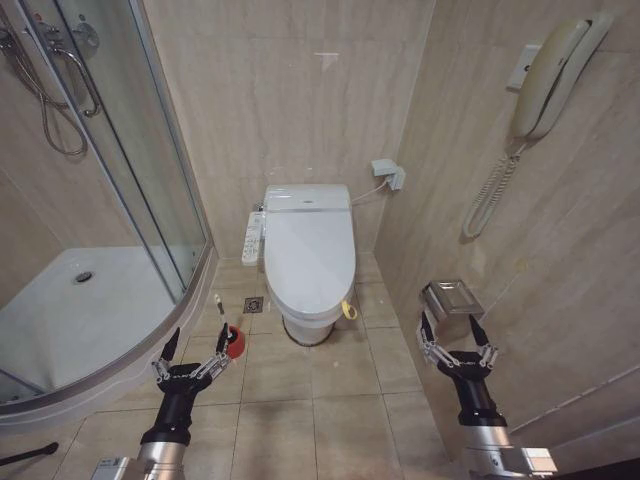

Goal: Open the toilet lid, clean the toilet bowl with a toilet brush, close the toilet lid, and flush.

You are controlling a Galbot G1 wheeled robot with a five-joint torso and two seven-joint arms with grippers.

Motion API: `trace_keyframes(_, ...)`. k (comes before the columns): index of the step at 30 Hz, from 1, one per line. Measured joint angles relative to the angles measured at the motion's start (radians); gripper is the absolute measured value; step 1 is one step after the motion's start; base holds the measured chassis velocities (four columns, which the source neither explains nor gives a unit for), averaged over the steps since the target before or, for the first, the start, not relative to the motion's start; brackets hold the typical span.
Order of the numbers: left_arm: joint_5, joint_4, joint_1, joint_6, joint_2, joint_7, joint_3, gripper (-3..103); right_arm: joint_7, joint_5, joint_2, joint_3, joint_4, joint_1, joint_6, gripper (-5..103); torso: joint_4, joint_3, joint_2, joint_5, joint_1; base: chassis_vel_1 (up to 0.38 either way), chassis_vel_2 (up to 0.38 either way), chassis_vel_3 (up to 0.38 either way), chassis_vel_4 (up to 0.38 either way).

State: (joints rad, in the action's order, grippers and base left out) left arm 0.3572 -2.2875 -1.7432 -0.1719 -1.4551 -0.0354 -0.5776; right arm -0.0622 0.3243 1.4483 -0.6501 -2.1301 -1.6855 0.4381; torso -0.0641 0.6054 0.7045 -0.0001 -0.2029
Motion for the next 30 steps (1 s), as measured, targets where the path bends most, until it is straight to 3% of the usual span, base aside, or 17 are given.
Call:
trace_keyframes(11, 0.007, -0.067, -0.025, -0.008, 0.003, 0.0, -0.033, 100, -0.022, -0.003, 0.007, 0.015, 0.007, 0.011, 0.005, 100, 0.0001, 0.0, 0.0, 0.0001, 0.0, -0.057, 0.057, 0.059, -0.056)
trace_keyframes(30, 0.005, -0.017, 0.0, -0.009, -0.002, -0.001, -0.021, 100, 0.004, -0.01, -0.002, 0.008, 0.026, 0.023, 0.021, 100, 0.0, 0.0, 0.0, 0.0003, -0.001, -0.229, 0.227, 0.226, -0.225)
